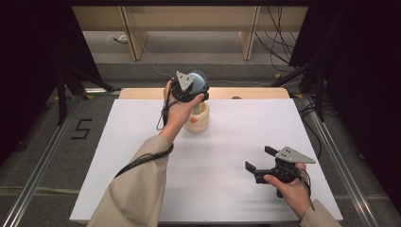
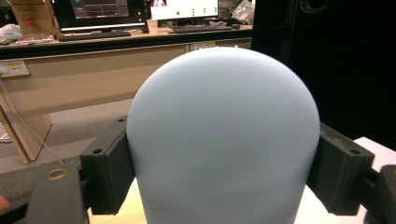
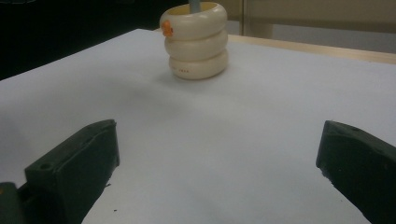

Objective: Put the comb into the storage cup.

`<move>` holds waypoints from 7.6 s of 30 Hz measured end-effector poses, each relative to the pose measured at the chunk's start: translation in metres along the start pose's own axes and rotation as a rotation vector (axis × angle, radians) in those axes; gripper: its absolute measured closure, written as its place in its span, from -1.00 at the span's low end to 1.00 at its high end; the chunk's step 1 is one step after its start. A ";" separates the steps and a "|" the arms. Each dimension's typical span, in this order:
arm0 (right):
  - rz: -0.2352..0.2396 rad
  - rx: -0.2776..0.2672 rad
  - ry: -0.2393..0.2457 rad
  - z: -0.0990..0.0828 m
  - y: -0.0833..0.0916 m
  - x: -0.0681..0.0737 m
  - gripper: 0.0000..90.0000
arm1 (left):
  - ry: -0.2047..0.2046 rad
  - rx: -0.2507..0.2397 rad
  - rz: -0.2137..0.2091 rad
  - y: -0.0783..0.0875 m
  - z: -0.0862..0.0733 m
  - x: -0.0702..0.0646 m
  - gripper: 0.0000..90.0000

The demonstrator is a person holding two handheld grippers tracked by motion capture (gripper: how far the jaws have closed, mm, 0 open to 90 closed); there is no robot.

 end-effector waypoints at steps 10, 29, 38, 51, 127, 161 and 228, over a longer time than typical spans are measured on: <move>0.002 0.001 -0.002 0.000 0.000 0.000 -0.99 | 0.002 0.007 0.002 -0.002 -0.007 0.000 -0.57; 0.003 0.002 0.000 0.000 0.000 0.000 -0.99 | 0.017 0.003 0.012 -0.004 -0.015 0.002 -0.57; 0.004 0.002 -0.001 -0.001 0.000 0.000 -0.99 | 0.023 -0.004 0.014 -0.005 -0.018 0.001 -0.57; 0.007 0.007 0.001 -0.001 -0.001 0.001 -0.99 | 0.035 -0.002 0.013 -0.002 -0.018 0.003 -0.58; 0.002 0.015 -0.003 -0.002 -0.002 0.002 -0.99 | 0.051 0.076 -0.012 0.054 -0.037 0.021 -0.80; -0.002 0.010 0.000 -0.001 -0.002 0.001 -0.99 | 0.015 0.126 -0.069 0.099 -0.038 0.026 -0.92; 0.042 0.036 0.062 0.000 0.002 0.001 -0.99 | -0.093 0.188 -0.184 0.171 -0.088 0.019 -0.90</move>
Point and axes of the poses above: each handheld gripper's, and its own axes: y roughly backward along the jaws, z roughly out of its top, x roughly to its left, the point moved 3 cm from there along -y, roughly forward along the jaws, and after that the axes turned 2 degrees about -z, right-handed, at the moved point
